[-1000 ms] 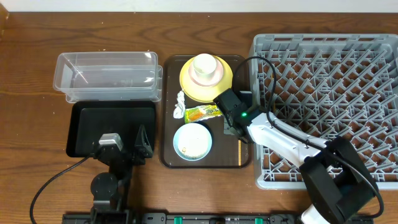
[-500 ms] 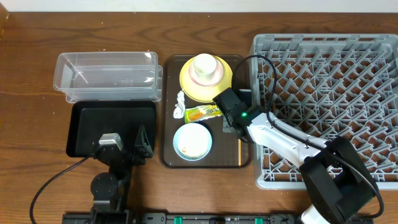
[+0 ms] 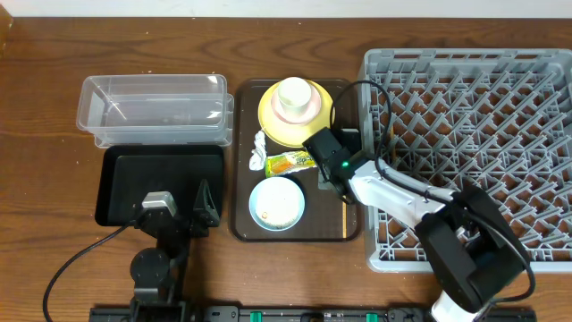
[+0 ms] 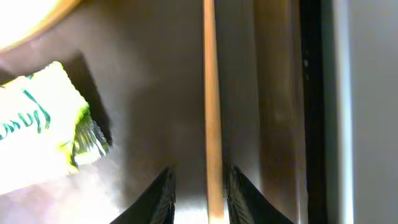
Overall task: Sort waste into correct bins and load items into the dishwasher rack
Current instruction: 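Carry the second chopstick with the right gripper into the dish rack and release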
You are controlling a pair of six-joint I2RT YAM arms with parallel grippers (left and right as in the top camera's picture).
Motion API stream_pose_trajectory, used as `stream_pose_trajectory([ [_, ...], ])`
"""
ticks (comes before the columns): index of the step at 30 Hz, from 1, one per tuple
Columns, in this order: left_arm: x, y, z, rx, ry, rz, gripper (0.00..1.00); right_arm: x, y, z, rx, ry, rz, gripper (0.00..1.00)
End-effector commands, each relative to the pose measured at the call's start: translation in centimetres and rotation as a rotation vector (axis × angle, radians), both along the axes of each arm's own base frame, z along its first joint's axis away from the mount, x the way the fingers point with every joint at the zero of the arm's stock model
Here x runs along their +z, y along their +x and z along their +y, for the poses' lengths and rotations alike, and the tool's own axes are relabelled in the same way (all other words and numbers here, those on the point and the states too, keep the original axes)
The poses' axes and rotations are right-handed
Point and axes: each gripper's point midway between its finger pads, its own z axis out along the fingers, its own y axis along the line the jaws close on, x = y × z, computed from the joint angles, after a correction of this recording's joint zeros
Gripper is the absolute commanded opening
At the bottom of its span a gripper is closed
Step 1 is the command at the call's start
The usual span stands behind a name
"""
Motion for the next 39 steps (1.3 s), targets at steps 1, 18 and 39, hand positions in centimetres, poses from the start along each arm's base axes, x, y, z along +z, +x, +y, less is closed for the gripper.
stream_pose_trajectory([
  [1, -1.6, -0.1, -0.1, -0.008, 0.014, 0.051, 0.93, -2.4, -1.0, 0.1, 0.000, 0.009, 0.072, 0.20],
  [18, -1.6, -0.1, -0.1, -0.008, 0.014, 0.051, 0.93, 1.8, 0.5, 1.7, 0.105, 0.059, 0.001, 0.01],
  [39, -1.6, -0.1, -0.1, -0.008, 0.014, 0.051, 0.93, 15.5, 2.2, -12.4, 0.090, -0.069, -0.159, 0.01],
])
